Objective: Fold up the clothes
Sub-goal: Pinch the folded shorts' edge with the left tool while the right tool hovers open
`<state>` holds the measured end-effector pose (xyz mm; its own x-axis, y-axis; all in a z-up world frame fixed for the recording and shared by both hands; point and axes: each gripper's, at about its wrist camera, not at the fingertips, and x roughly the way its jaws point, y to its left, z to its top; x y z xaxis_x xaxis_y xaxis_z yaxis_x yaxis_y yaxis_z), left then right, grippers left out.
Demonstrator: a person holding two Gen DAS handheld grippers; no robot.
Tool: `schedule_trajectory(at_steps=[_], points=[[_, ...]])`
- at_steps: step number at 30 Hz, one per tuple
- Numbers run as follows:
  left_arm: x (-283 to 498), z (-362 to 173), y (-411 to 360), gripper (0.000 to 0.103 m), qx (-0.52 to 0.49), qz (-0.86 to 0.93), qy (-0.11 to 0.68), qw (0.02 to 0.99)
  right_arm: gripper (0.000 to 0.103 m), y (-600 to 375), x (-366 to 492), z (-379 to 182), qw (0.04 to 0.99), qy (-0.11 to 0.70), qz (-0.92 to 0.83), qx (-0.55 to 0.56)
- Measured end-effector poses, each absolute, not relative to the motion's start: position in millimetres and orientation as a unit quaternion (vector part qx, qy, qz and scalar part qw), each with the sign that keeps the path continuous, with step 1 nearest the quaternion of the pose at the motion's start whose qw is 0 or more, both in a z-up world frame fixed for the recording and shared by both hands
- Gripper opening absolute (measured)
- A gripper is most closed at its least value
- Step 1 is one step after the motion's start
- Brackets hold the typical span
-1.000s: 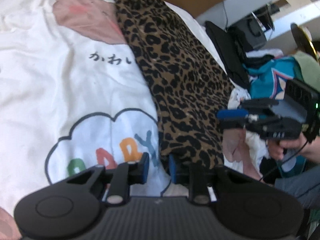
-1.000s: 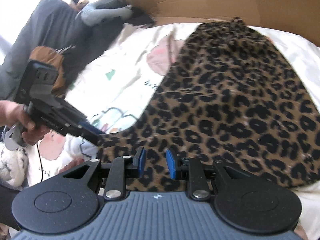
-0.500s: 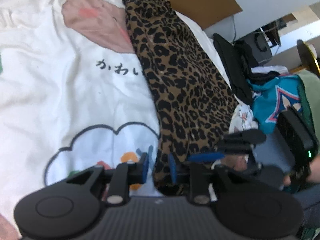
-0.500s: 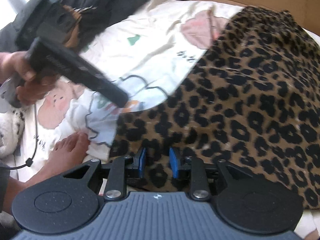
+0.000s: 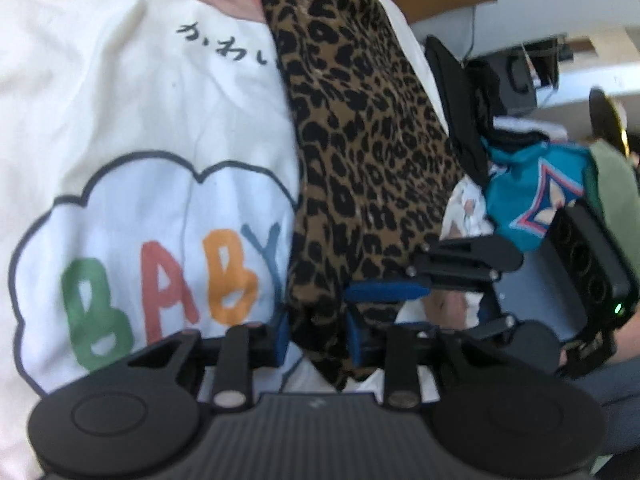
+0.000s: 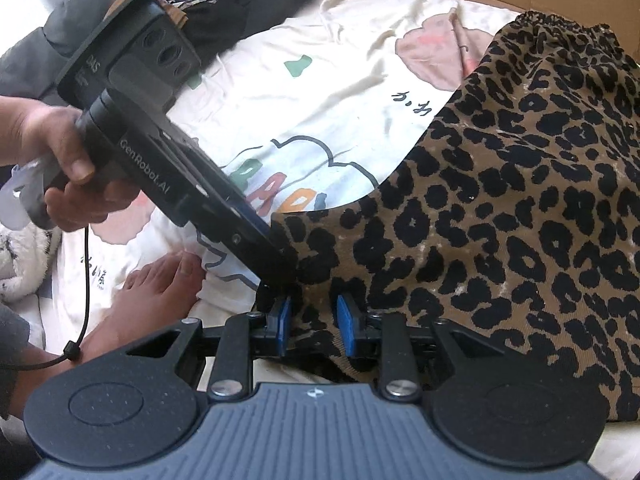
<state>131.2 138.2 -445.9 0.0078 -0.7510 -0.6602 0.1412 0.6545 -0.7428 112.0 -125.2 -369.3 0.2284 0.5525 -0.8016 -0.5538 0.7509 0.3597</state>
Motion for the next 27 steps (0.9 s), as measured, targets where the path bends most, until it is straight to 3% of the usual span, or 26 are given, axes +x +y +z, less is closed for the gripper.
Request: schedule_trajectory(at_steps=[14,25,26,27], points=[[133,-450,128,0.030,-0.282,-0.329,0.616,0.657,0.030,-135,115,-364,0.783,0.511,0.355,0.018],[130,-452,124,0.030,-0.290,-0.307,0.624,0.657,0.031,-223,142,-352,0.834,0.498,0.230,0.056],[130,-452,124,0.027,-0.288,-0.304,0.623,0.661,0.031,-232,143,-352,0.839,0.496,0.216,0.064],[129,-451,123,0.017,-0.283,-0.301,0.622,0.665,0.031,-239,145,-352,0.842,0.495,0.204,0.069]])
